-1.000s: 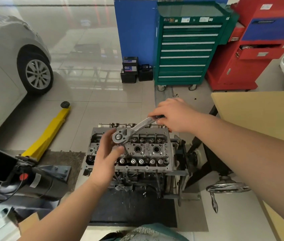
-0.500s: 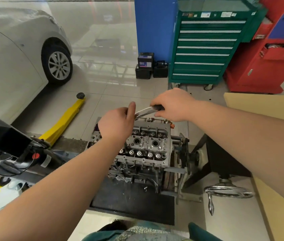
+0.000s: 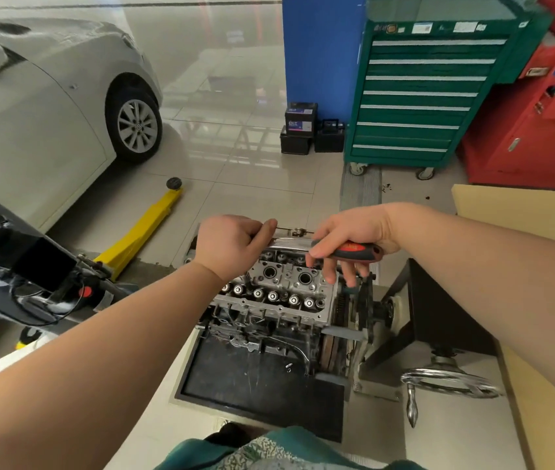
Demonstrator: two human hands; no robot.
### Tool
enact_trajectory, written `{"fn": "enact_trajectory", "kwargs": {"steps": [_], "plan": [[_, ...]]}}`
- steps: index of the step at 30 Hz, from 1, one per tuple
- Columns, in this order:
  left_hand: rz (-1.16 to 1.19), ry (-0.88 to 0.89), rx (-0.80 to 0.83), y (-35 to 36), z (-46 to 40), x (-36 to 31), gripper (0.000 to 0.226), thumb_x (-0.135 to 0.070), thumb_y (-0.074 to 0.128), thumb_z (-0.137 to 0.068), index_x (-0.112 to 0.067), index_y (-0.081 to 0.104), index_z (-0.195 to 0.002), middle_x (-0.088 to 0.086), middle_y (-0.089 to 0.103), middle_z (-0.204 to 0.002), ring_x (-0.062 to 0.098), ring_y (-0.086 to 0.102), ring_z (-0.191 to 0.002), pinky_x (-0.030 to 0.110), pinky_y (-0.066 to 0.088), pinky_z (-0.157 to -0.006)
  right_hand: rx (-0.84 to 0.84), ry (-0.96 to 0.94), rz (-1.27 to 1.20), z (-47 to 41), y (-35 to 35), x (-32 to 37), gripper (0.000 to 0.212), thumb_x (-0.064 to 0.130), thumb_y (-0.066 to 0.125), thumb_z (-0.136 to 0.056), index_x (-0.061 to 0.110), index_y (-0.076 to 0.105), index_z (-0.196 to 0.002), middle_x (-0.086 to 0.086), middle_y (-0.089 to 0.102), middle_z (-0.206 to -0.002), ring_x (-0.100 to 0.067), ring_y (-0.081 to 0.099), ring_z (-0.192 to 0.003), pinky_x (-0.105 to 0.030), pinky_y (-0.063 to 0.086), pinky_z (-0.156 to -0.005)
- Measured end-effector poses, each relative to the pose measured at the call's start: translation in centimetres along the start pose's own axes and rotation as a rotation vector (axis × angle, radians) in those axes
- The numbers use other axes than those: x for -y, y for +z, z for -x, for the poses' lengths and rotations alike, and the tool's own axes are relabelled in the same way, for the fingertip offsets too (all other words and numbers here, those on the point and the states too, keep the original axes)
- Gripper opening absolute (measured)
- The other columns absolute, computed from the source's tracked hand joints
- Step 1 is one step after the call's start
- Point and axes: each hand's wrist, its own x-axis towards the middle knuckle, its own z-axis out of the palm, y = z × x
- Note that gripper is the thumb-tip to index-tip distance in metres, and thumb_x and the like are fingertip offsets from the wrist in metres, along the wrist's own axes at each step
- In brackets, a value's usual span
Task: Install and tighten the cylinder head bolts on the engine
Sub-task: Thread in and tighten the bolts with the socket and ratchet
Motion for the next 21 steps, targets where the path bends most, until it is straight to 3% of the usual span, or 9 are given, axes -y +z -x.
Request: {"fn": "enact_trajectory", "kwargs": {"steps": [4,7,9,12,15,18,21], "plan": [[0.041,0.055,0.014,-0.2,-0.3,0.3,0.059,-0.048,0.046,-0.105,-0.021,0.071,-0.060,-0.012,0.048,-0.046,0.002,0.048,-0.046,0.025,0.036,-0.045,0.248,-0.082,-0.253,-0.3,1.3,-1.7,0.020,0.017,0.063,-0.103,0.004,0.059,-0.119,-0.033,0.066,-0.111,-0.032,0.076,-0.072,-0.033,0.063,-0.056],[0.074,0.088,0.063,-0.6,-0.3,0.6,0.059,-0.048,0.046,-0.106,-0.019,0.071,-0.061,-0.008,0.059,-0.051,0.009,0.057,-0.050,0.028,0.042,-0.048,0.335,-0.167,-0.377,-0.4,2.8,-2.8,0.025,0.009,0.056,-0.106,0.007,0.054,-0.130,-0.034,0.060,-0.117,-0.037,0.073,-0.083,-0.039,0.064,-0.071],[0.093,0.092,0.086,-0.8,-0.4,0.7,0.058,-0.049,0.044,-0.106,-0.025,0.067,-0.058,-0.011,0.060,-0.053,0.006,0.058,-0.052,0.026,0.042,-0.051,0.253,-0.206,-0.329,-0.4,4.0,-3.1,0.022,0.009,0.060,-0.103,0.008,0.057,-0.125,-0.028,0.063,-0.100,-0.033,0.070,-0.076,-0.037,0.062,-0.068],[0.111,0.097,0.138,-1.1,-0.5,1.0,0.061,-0.051,0.041,-0.106,-0.022,0.067,-0.058,-0.009,0.058,-0.053,0.010,0.058,-0.053,0.031,0.046,-0.053,0.038,-0.227,-0.218,-0.2,6.6,-3.2,0.016,0.017,0.070,-0.097,0.010,0.059,-0.106,-0.011,0.056,-0.072,-0.017,0.054,-0.052,-0.026,0.049,-0.050],[0.134,0.144,0.137,-1.3,-0.4,1.4,0.059,-0.046,0.045,-0.105,-0.022,0.071,-0.059,-0.007,0.060,-0.053,0.014,0.059,-0.054,0.036,0.050,-0.055,-0.105,-0.222,-0.240,-0.2,9.5,-3.6,0.021,0.020,0.073,-0.095,0.009,0.059,-0.106,-0.006,0.054,-0.068,-0.015,0.050,-0.052,-0.024,0.047,-0.048],[0.142,0.205,0.110,-1.3,-0.3,1.6,0.050,-0.037,0.054,-0.103,-0.026,0.062,-0.055,-0.009,0.054,-0.049,0.014,0.055,-0.050,0.034,0.048,-0.049,-0.180,-0.229,-0.328,-0.5,11.8,-3.9,0.015,0.014,0.071,-0.094,0.010,0.060,-0.103,-0.007,0.054,-0.068,-0.016,0.049,-0.054,-0.025,0.044,-0.048],[0.154,0.262,0.118,-1.2,-0.5,2.0,0.046,-0.032,0.057,-0.099,-0.017,0.063,-0.056,-0.002,0.053,-0.048,0.022,0.052,-0.047,0.035,0.046,-0.047,-0.246,-0.235,-0.366,-0.7,13.8,-3.7,0.014,0.011,0.068,-0.093,0.009,0.059,-0.102,-0.009,0.052,-0.067,-0.018,0.047,-0.053,-0.027,0.043,-0.048]]}}
